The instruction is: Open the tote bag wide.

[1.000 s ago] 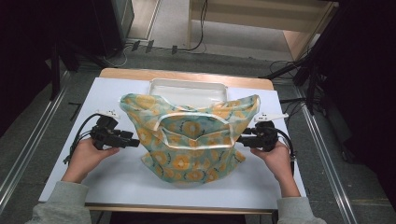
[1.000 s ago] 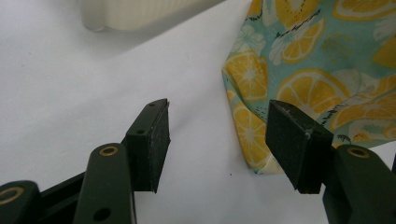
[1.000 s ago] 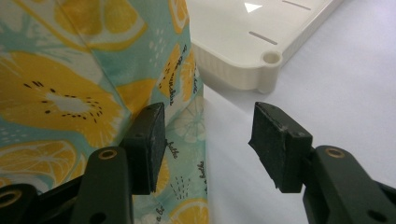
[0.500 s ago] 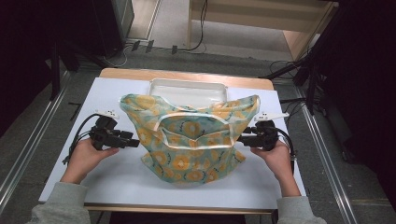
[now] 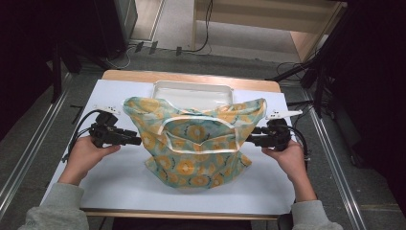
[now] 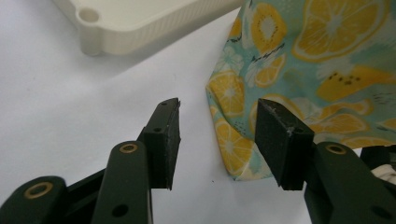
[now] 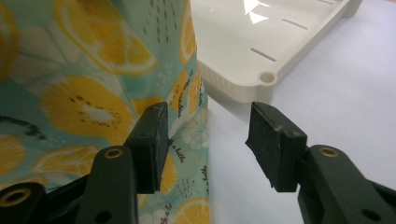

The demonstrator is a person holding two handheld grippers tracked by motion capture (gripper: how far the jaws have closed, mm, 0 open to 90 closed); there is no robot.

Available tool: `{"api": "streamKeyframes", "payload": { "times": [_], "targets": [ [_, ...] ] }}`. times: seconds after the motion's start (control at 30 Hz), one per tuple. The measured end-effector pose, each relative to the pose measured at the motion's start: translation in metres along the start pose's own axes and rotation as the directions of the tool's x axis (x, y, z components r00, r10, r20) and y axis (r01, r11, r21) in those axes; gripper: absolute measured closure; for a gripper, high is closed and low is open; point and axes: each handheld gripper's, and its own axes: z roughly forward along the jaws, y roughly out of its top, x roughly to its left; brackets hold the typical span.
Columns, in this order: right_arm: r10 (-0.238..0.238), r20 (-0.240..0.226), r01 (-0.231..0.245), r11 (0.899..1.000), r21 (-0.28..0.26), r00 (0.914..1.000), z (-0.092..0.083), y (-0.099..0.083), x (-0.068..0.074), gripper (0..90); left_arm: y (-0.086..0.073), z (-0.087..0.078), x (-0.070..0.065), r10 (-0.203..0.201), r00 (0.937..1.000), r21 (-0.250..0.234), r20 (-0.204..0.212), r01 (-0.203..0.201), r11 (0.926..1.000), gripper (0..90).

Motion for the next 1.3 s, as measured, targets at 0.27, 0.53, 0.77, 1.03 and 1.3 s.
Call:
{"api": "streamKeyframes", "payload": {
  "times": [0.27,0.53,0.77,1.03,1.3],
  "targets": [
    [-0.008,-0.024,0.007,1.000,-0.013,0.9997,-0.028,0.022,0.002,52.3,0.013,-0.012,-0.006,0.005,0.9997,0.014,0.023,-0.005,0.9999,59.7],
    [-0.021,-0.047,0.020,0.999,-0.026,0.9987,-0.048,0.044,0.005,55.9,0.028,-0.028,-0.014,0.038,0.9987,0.019,0.034,-0.038,0.9991,63.6],
    [-0.010,-0.064,0.009,1.000,-0.016,0.9979,-0.059,0.057,0.009,58.8,0.040,-0.044,-0.020,0.056,0.9974,0.008,0.046,-0.057,0.9984,67.4],
    [-0.041,-0.052,0.039,0.999,-0.036,0.9978,-0.074,0.069,0.007,62.5,0.060,-0.062,-0.029,0.087,0.9954,0.002,0.040,-0.087,0.9962,69.3],
    [-0.074,-0.032,0.073,0.996,-0.041,0.9967,-0.092,0.092,0.013,68.5,0.082,-0.075,-0.037,0.106,0.9936,-0.006,0.040,-0.105,0.9944,67.5]
  ]
}}
